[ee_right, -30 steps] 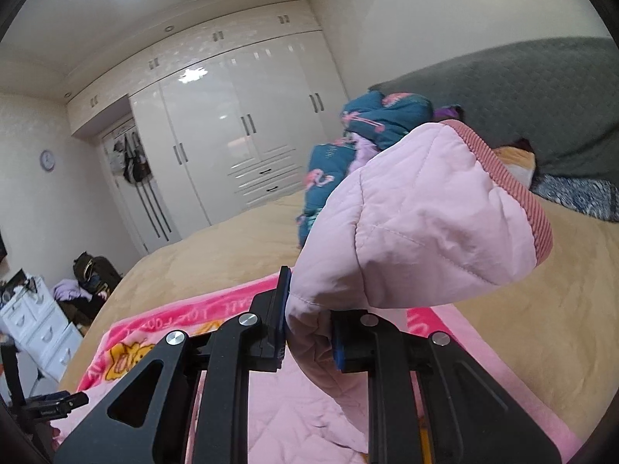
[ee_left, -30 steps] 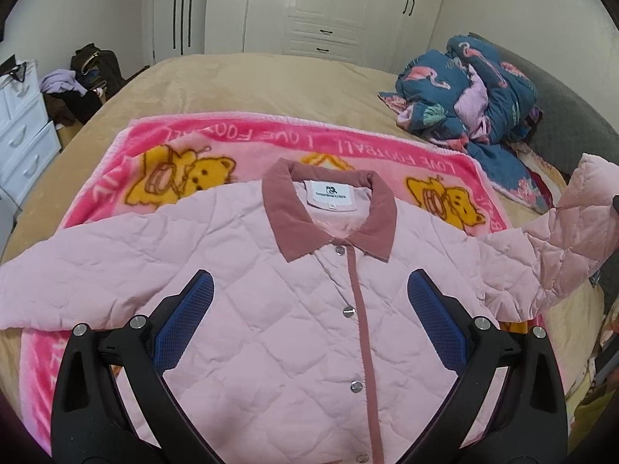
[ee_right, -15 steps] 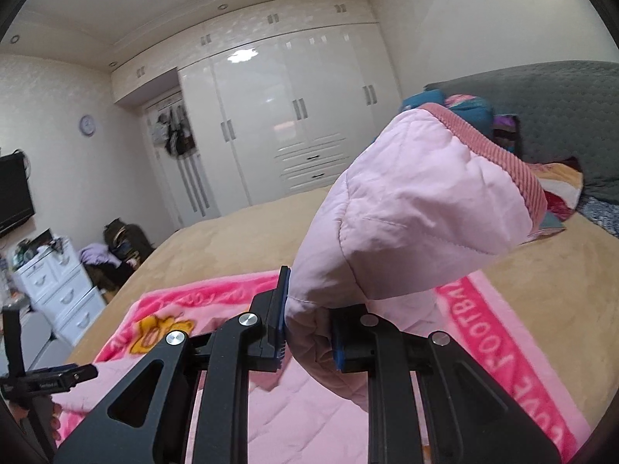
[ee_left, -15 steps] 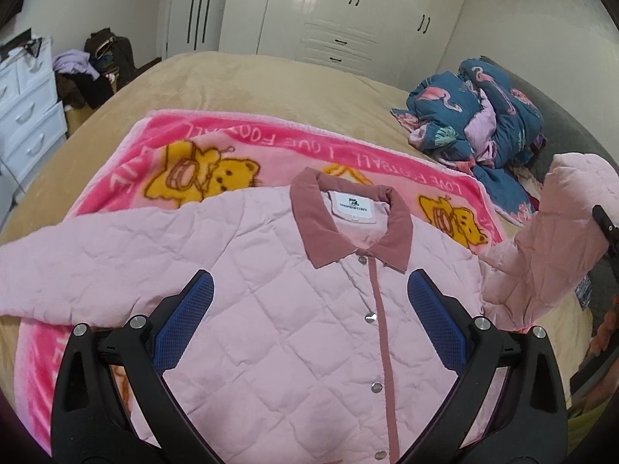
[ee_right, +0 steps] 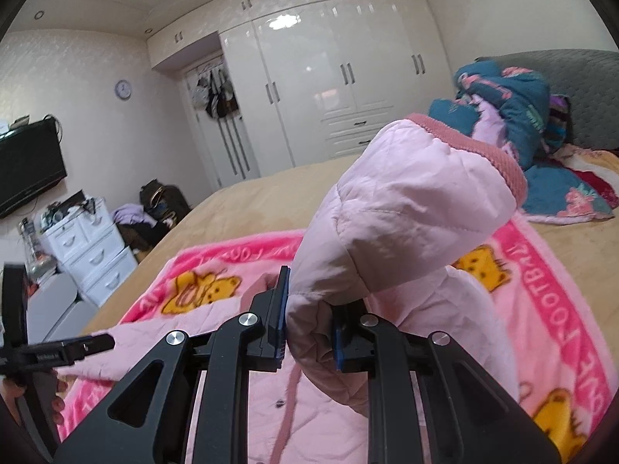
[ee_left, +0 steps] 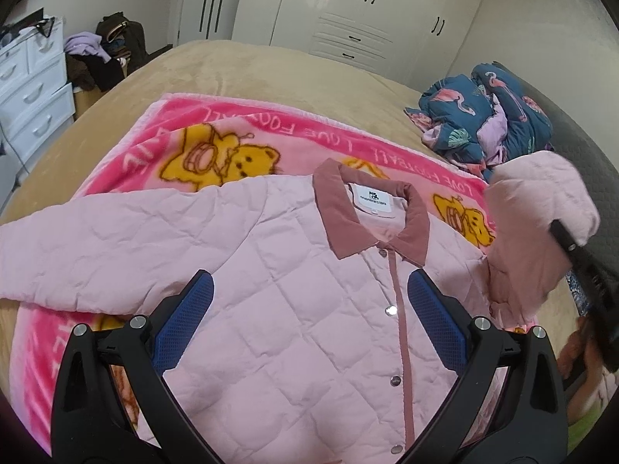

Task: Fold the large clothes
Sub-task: 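Lift the sleeve and fold it across the jacket body, then release, then grasp the dark-pink trimmed front edge with the left tool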

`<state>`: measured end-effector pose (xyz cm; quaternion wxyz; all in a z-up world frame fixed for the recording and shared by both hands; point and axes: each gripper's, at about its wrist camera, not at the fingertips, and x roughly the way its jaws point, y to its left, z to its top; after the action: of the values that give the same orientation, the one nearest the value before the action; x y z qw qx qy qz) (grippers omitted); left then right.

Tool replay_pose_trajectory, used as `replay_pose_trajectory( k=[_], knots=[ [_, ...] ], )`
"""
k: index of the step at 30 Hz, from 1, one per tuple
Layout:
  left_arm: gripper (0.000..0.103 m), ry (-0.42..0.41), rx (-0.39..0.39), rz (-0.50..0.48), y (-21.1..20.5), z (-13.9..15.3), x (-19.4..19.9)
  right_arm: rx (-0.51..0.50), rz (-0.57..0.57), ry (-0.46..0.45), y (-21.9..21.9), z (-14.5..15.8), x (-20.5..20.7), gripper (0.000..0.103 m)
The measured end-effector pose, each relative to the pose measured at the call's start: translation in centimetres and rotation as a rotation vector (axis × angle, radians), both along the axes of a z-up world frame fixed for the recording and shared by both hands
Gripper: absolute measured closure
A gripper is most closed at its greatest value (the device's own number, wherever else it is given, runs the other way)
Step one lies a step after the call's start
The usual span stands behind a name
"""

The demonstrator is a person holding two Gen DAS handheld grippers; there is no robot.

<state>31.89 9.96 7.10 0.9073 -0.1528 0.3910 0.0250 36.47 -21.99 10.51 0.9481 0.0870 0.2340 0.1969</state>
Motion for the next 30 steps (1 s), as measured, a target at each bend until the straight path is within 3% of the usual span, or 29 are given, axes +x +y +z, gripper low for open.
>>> replay_pose_trajectory(
  k=[6,17,18,20,23,27,30],
  knots=[
    [0.009,0.015,-0.025,0.005,0.4,-1.2,0.0,-0.026,0.055,0.081,4.0,-4.5,0.1,0.086],
    [0.009,0.079,-0.138,-0.025,-1.1,-4.3,1.0,-0.029,0.142,0.318,8.5,-14.1,-1.3,0.083],
    [0.009,0.086,-0.143,-0.027,-1.4,-4.5,1.0,-0.033,0.152,0.326,8.6,-14.4,-1.5,0.080],
    [0.009,0.097,-0.145,-0.032,-1.8,-4.8,1.1,-0.017,0.194,0.371,9.1,-15.1,-2.2,0.058],
    [0.009,0.108,-0.138,-0.042,-2.5,-5.1,1.2,0.034,0.228,0.385,8.6,-15.0,-3.6,0.037],
    [0.009,0.125,-0.123,-0.076,-4.1,-5.6,1.4,0.030,0.220,0.375,7.2,-14.3,-5.9,0.020],
    [0.009,0.140,-0.129,-0.094,-5.0,-6.4,1.6,0.062,0.196,0.371,5.0,-13.7,-7.4,0.020]
  ],
)
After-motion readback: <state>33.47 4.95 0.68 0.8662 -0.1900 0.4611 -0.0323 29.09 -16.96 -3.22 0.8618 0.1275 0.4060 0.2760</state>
